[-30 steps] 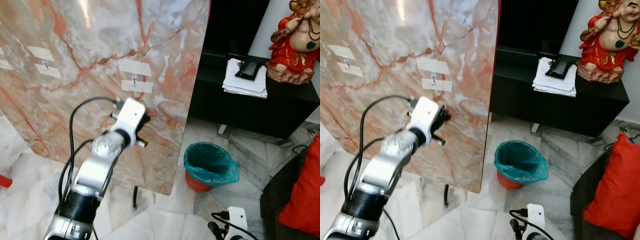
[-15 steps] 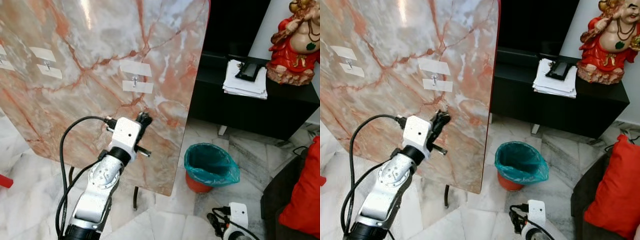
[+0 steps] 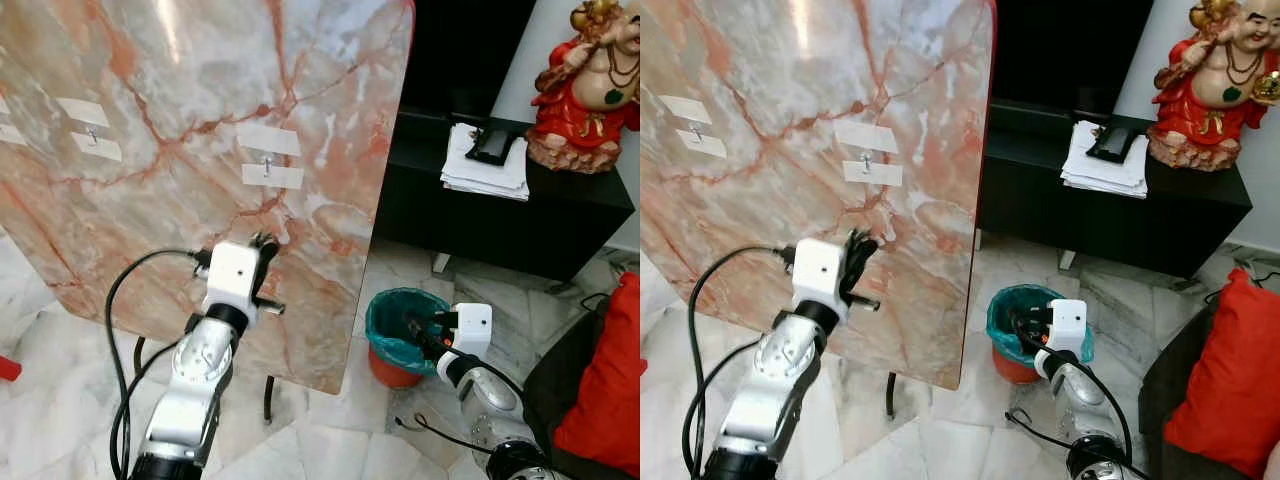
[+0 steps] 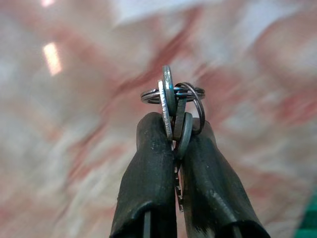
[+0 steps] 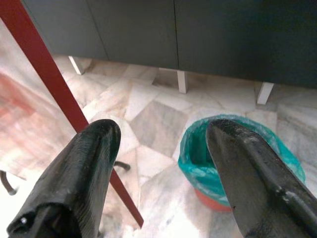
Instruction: Hang keys on a hook
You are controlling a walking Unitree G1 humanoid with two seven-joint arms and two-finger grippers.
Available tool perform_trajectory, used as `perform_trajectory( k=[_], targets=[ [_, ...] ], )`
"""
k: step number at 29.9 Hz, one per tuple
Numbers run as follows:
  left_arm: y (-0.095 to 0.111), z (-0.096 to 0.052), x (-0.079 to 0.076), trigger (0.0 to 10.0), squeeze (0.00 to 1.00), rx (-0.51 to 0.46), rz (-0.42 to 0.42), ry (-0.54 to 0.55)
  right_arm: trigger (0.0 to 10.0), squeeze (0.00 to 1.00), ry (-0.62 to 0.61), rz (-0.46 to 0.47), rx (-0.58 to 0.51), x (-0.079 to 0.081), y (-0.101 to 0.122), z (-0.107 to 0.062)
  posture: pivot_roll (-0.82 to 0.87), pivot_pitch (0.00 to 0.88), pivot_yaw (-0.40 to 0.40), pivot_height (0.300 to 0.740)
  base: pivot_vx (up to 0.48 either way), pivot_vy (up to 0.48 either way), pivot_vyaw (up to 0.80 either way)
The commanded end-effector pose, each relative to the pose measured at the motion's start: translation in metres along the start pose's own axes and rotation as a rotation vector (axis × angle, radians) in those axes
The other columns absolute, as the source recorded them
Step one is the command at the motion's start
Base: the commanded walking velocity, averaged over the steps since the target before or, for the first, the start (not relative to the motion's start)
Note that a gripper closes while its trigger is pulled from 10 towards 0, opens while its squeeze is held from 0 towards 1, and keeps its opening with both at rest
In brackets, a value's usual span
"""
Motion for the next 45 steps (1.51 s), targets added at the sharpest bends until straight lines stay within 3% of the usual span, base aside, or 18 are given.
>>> perform_trajectory(
  k=[1,7,9,10,11,12,15,25,27,29,33,37,45],
  targets=[
    [-0.004,-0.004,0.013,10.0,0.00,0.004,-0.009,0.072,10.0,0.00,-0.015,0.018,-0.012,-0.004,0.001,-0.001,0.02,0.000,-0.048,0.740,0.000,0.000,0.00],
    [-0.002,-0.008,0.005,10.0,0.00,-0.008,-0.098,-0.073,10.0,0.00,0.030,0.005,-0.037,0.001,0.008,0.000,0.02,0.000,-0.048,0.740,0.000,0.000,0.00],
    [0.004,-0.008,-0.005,10.0,0.00,-0.023,-0.136,-0.212,10.0,0.00,0.098,-0.014,-0.056,0.007,0.017,0.002,0.02,0.000,-0.049,0.740,0.000,0.000,0.00],
    [0.004,-0.008,-0.005,10.0,0.00,-0.023,-0.136,-0.212,10.0,0.00,0.098,-0.014,-0.056,0.007,0.017,0.002,0.02,0.000,-0.049,0.740,0.000,0.000,0.00],
    [0.008,-0.011,-0.014,10.0,0.00,-0.027,-0.146,-0.327,10.0,0.00,0.142,-0.032,-0.059,0.011,0.021,0.003,0.02,0.000,-0.050,0.740,0.000,0.000,0.00],
    [0.011,-0.013,-0.018,10.0,0.00,-0.036,-0.118,-0.407,10.0,0.00,0.188,-0.069,-0.053,0.014,0.023,0.003,0.01,0.000,-0.050,0.740,0.000,0.000,0.00],
    [0.014,-0.018,-0.016,10.0,0.00,-0.043,-0.111,-0.503,10.0,0.00,0.258,-0.133,-0.062,0.015,0.032,0.002,0.01,0.015,-0.049,0.740,0.000,0.000,0.00],
    [0.030,-0.023,-0.018,10.0,0.00,-0.081,-0.053,-0.730,10.0,0.00,0.424,-0.265,-0.116,0.008,0.076,-0.005,0.00,0.041,-0.061,0.740,0.000,0.000,0.00],
    [0.028,-0.033,-0.028,10.0,0.00,-0.042,-0.027,-0.885,10.0,0.00,0.465,-0.304,-0.129,0.011,0.089,-0.006,-0.01,0.044,-0.065,0.740,0.000,0.000,0.00],
    [0.027,-0.035,-0.030,10.0,0.00,-0.033,-0.025,-0.919,10.0,0.00,0.484,-0.315,-0.131,0.013,0.091,-0.006,-0.01,0.044,-0.065,0.740,0.000,0.000,0.00],
    [0.024,-0.046,-0.043,10.0,0.00,0.023,-0.051,-1.098,10.0,0.00,0.520,-0.403,-0.176,0.024,0.109,-0.009,-0.01,0.059,-0.054,0.740,0.000,0.000,0.00],
    [0.019,-0.055,-0.050,10.0,0.00,0.082,-0.074,-1.211,10.0,0.00,0.490,-0.463,-0.194,0.030,0.114,-0.009,-0.02,0.063,-0.036,0.740,0.000,0.000,0.00],
    [0.024,-0.047,-0.047,10.0,0.00,0.077,-0.080,-1.201,10.0,0.00,0.539,-0.513,-0.169,0.036,0.109,-0.021,-0.02,0.068,-0.024,0.740,0.000,0.000,0.00]
  ],
)
Point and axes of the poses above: a point about 5 cm out from each wrist's last joint towards the gripper, its own z axis pointing out of the wrist towards the gripper, its own y axis along the axis of the wrist's last joint, x = y × z, the point moved 1 cm from there along z, pointing out of the wrist towards the gripper, and after that the axes turned 1 degree about -z, right-handed, at the moved point
